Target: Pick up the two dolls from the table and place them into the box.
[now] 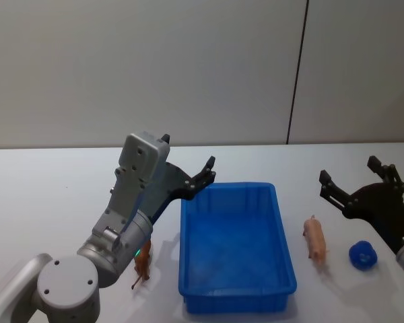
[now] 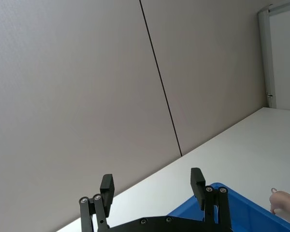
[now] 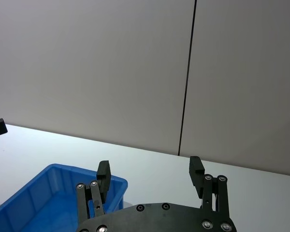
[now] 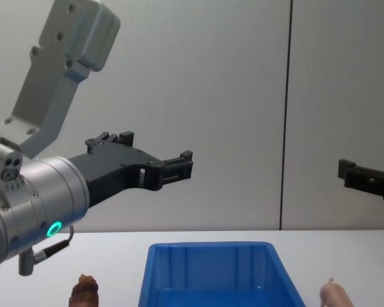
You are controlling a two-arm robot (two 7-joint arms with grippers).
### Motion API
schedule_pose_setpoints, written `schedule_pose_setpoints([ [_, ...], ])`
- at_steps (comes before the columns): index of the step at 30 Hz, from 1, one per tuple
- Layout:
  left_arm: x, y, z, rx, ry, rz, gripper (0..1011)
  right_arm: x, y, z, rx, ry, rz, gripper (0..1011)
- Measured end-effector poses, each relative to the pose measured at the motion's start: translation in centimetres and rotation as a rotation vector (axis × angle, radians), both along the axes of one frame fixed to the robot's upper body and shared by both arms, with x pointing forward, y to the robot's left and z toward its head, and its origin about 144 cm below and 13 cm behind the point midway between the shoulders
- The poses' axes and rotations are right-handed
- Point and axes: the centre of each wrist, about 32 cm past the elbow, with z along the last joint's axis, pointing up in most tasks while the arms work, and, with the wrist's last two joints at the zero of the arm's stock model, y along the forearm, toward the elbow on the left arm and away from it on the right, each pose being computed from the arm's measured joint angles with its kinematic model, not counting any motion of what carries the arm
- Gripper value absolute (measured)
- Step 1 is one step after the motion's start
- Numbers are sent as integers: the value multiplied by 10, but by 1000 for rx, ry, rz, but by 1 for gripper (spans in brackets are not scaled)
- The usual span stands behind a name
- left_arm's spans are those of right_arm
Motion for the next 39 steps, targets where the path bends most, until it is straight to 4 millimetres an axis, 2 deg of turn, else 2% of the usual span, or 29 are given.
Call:
schedule_pose_setpoints([
  [23, 0, 0, 0, 0, 0, 0, 1001, 0, -2, -1, 2, 7, 0, 1001],
  [39, 0, 0, 0, 0, 0, 0, 1001, 2, -34, -13, -7, 156, -11, 1001],
])
